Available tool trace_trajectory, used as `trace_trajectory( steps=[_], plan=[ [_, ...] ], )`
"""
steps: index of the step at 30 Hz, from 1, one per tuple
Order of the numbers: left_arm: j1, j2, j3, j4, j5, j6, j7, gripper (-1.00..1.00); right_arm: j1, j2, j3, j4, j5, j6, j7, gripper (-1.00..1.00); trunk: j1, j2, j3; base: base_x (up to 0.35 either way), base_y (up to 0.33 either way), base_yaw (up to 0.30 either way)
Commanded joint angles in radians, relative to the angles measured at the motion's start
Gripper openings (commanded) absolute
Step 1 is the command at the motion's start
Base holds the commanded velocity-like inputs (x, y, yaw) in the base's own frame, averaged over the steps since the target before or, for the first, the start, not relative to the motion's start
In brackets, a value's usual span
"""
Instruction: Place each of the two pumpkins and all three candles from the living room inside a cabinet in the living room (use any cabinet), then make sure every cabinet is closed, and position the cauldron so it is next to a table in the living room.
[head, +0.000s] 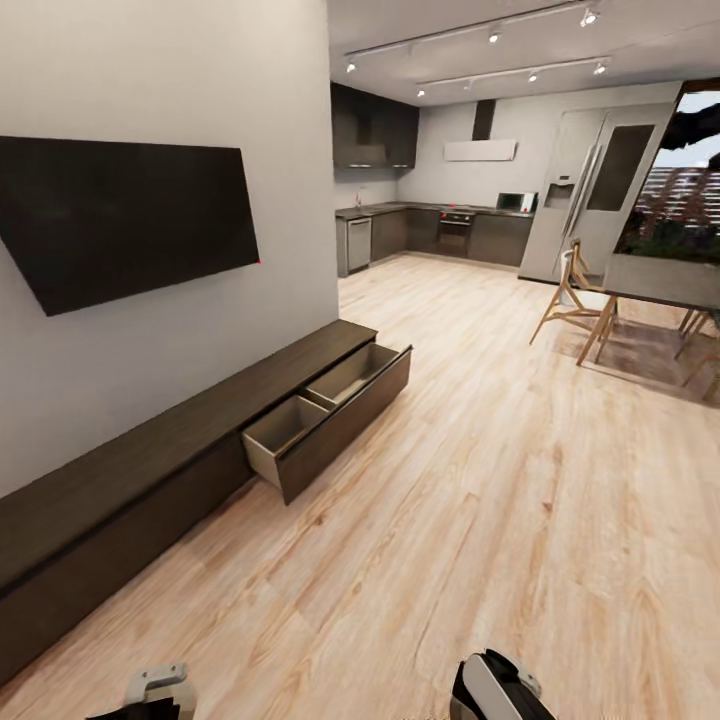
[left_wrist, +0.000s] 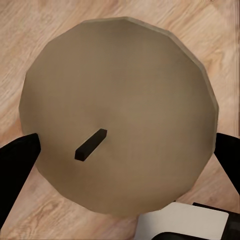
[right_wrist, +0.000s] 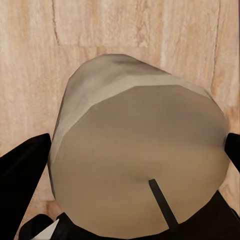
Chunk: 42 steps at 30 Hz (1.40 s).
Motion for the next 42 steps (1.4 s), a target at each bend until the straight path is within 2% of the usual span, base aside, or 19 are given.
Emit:
trace_trajectory(
  steps=[1,11,19,42],
  plan=[
    [0.0,0.0,0.0,0.0,0.0,0.0,0.0,-1.0,0.0,0.0,0.0,0.0,0.001,0.0,0.002,-1.0,0.0,0.0,0.0,0.0,0.0,-0.276],
    [0.0,0.001,0.0,0.0,0.0,0.0,0.003,-1.0,0.0,0.001,0.0,0.053,0.0,-0.045,0.007,-1.0,0.0,0.0,0.0,0.006,0.0,-0.277],
    [0.0,0.0,0.0,0.0,0.0,0.0,0.005,-1.0,0.0,0.001,0.0,0.056,0.0,-0.049,0.007,-1.0,0.0,0.0,0.0,0.112,0.0,-0.277],
    [0.0,0.0,-0.003,0.0,-0.002,-0.001,0.005,-1.0,0.0,0.0,0.0,0.064,0.0,-0.056,0.007,-1.0,0.0,0.0,0.0,0.296,-0.041,-0.278]
  ],
)
